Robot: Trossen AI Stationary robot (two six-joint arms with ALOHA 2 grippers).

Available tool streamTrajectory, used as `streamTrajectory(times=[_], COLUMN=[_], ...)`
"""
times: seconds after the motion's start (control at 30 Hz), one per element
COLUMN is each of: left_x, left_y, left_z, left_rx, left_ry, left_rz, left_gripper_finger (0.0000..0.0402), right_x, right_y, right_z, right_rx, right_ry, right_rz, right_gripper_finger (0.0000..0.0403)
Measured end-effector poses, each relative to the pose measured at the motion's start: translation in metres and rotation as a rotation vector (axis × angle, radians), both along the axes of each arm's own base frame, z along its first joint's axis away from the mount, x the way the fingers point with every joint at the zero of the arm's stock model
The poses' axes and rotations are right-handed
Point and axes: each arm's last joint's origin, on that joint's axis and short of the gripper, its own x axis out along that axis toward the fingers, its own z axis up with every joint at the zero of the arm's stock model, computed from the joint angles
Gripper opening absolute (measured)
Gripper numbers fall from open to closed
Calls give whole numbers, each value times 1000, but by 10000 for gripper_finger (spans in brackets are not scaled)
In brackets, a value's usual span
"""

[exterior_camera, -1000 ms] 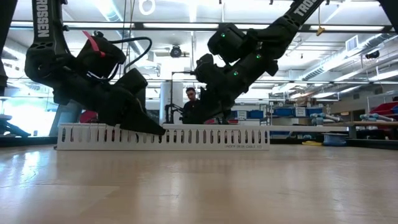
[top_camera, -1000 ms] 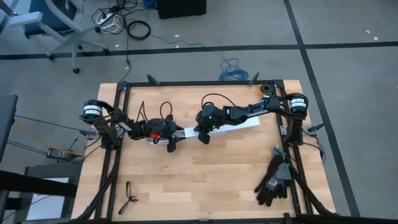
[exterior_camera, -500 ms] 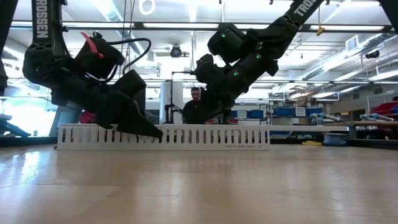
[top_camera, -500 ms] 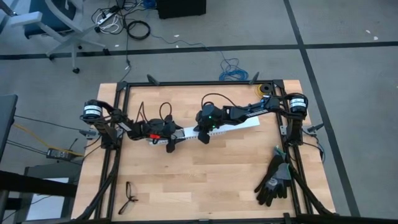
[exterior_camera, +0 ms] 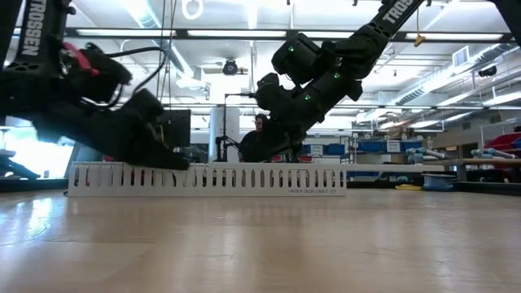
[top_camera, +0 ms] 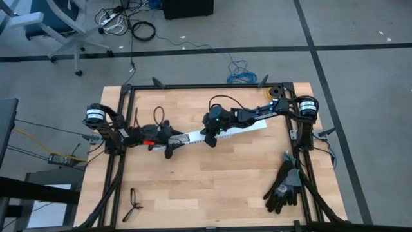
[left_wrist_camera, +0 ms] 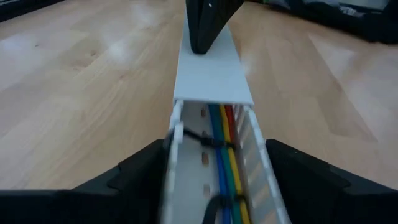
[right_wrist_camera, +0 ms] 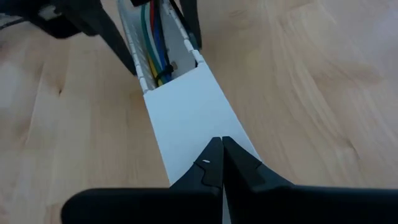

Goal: Ziptie cables
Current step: Close the white cable duct with the white cable duct cover

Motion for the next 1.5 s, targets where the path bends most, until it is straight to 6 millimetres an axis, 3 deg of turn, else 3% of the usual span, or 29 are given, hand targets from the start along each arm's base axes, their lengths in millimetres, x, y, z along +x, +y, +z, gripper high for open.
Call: streamTrajectory(times=[0.2, 0.43, 0.77, 0.87, 1.0, 1.1, 1.3, 1.5], left_x=[-16, -11, -3, -3, 4, 12, 29, 41], left_y=[-2, -2, -1, 0, 0, 1, 4, 6], left_z=[-2, -4, -4, -5, -3, -2, 2, 6], left_rx=[-1, -16, 12, 35, 45, 56, 89, 114], left_ry=[-9, 25, 48, 54, 57, 68, 85, 99], left_rz=[3, -16, -11, -9, -11, -16, -27, -28], left_gripper_finger=[284, 280, 215, 214, 214, 214, 214, 214], right_x=[0, 0, -1, -3, -15, -31, -48, -7], right_y=[-1, -1, -1, 1, 6, 8, 11, 9], right_z=[0, 0, 1, 11, 44, 58, 30, -2], right_rx=[6, 5, 3, -44, -94, -95, -3, 27], right_ry=[-2, -3, -5, -21, -45, 43, 190, -36], right_rz=[10, 11, 12, 17, 16, -11, -72, -11], right_gripper_finger=[0, 0, 0, 0, 0, 0, 0, 0])
